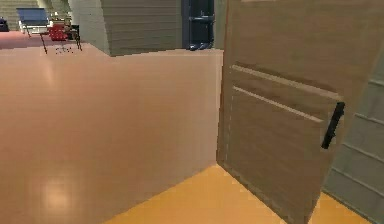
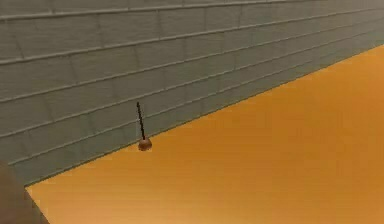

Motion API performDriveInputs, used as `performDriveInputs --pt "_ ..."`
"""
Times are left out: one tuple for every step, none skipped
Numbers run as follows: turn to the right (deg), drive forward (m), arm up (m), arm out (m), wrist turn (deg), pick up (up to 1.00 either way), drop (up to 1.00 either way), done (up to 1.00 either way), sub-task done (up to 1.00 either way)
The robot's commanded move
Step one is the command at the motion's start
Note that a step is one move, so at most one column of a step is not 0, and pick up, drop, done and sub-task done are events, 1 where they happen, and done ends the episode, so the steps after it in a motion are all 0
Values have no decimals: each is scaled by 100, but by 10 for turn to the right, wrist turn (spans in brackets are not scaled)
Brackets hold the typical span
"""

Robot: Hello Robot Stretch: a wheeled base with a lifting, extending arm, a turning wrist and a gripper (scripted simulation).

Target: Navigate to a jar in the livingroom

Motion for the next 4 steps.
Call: performDriveInputs --pt "-330 0 0 0 0 0 0 0 0" --pt "0 100 0 0 0 0 0 0 0" --pt "0 45 0 0 0 0 0 0 0" --pt "-60 0 0 0 0 0 0 0 0"
